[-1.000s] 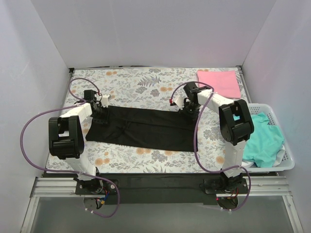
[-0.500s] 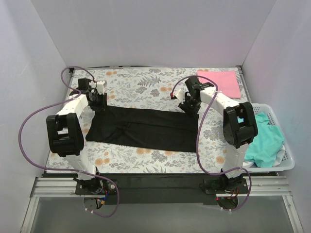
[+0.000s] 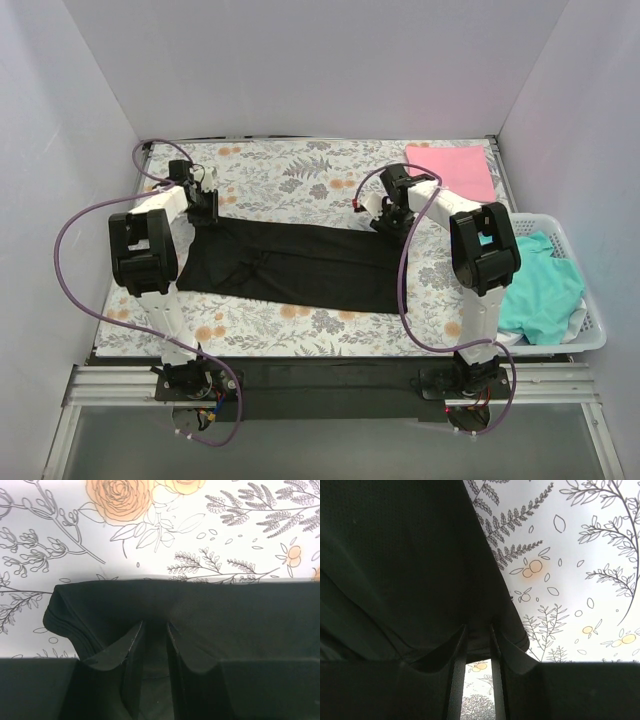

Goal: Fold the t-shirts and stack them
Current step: Fold the tshirt

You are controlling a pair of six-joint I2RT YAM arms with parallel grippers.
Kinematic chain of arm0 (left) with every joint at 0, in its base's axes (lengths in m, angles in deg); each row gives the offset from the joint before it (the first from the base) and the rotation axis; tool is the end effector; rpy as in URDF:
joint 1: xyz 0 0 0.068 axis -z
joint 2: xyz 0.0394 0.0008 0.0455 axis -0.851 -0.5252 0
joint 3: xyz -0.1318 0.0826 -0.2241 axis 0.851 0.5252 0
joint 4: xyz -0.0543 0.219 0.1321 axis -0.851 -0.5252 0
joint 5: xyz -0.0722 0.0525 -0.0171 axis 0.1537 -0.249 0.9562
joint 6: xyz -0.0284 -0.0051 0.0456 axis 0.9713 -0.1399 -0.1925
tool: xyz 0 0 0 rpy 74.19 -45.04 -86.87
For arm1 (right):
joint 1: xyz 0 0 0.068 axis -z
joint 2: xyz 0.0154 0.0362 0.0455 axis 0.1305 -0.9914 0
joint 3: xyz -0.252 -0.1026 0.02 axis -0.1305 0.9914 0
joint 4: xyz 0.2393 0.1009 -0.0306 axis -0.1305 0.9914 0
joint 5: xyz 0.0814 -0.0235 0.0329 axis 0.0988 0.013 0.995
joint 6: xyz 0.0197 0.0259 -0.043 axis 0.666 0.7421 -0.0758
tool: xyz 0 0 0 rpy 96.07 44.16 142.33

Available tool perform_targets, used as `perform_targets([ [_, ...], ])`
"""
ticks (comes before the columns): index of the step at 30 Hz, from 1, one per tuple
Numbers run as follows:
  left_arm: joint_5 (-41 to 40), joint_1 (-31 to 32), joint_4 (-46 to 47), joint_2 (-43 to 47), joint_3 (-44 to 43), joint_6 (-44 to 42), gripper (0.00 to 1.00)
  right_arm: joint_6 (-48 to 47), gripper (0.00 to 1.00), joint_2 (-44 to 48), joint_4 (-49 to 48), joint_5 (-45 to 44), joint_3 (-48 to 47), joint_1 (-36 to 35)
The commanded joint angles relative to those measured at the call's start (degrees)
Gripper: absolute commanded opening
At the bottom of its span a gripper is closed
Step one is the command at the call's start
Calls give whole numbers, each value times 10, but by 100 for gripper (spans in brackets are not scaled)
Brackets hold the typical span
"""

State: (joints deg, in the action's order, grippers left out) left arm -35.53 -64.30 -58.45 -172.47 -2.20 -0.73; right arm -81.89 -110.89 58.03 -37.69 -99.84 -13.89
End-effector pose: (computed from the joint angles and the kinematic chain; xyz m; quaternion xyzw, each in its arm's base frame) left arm 0.4064 0.0344 0.1610 -0.2779 0.9308 -0.1546 0.1804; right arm 0.3729 0.1478 0.1686 -0.5080 0.8508 0.0023 0.1344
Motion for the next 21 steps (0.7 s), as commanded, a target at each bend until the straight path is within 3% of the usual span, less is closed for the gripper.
perform_targets([
  [1,-62,-11,4,-14,-4,-3,22,-18,30,1,-7,-21,27,17],
  [11,-32,-4,-31,-92,-87,-27,22,-9,31,48,17,29,51,6],
  [15,-23,4,-49,-166,-171,-40,20,-5,33,77,31,46,83,1],
  [21,38,31,-64,-248,-384,-62,23,2,36,135,58,71,114,-11],
])
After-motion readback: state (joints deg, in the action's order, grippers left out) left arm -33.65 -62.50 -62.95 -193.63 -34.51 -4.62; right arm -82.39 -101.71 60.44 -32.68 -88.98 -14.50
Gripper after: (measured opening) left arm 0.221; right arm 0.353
